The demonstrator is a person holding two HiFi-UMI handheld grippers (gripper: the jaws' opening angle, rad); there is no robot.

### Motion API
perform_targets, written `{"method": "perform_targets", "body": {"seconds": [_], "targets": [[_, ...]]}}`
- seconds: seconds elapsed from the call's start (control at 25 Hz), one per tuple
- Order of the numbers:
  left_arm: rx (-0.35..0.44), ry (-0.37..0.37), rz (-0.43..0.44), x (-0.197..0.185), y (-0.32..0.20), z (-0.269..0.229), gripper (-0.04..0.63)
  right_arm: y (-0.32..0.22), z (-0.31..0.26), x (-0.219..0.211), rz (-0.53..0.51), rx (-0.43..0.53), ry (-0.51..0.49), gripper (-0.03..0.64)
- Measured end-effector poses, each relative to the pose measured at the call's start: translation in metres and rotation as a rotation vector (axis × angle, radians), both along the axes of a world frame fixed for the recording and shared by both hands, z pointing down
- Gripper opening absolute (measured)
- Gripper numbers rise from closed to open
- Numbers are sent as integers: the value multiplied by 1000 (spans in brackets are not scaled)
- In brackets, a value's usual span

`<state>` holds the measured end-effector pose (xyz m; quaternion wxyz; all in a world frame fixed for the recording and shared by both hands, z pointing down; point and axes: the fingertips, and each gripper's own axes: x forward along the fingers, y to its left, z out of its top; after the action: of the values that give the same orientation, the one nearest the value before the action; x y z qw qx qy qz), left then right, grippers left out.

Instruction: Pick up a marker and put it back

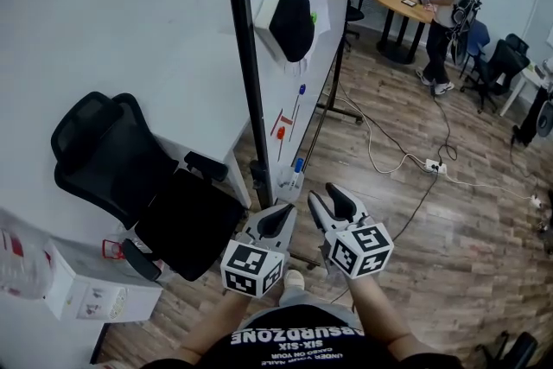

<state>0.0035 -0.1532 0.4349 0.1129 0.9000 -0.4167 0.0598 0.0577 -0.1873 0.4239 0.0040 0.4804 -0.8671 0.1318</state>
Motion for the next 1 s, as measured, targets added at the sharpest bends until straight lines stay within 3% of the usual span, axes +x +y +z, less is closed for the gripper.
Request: {"method": "perform_targets", "body": {"seconds": [1.0], "targets": [[-61,3,-9,-1,-29,26,8,-72,51,-12,-44,-127,21,155]]}}
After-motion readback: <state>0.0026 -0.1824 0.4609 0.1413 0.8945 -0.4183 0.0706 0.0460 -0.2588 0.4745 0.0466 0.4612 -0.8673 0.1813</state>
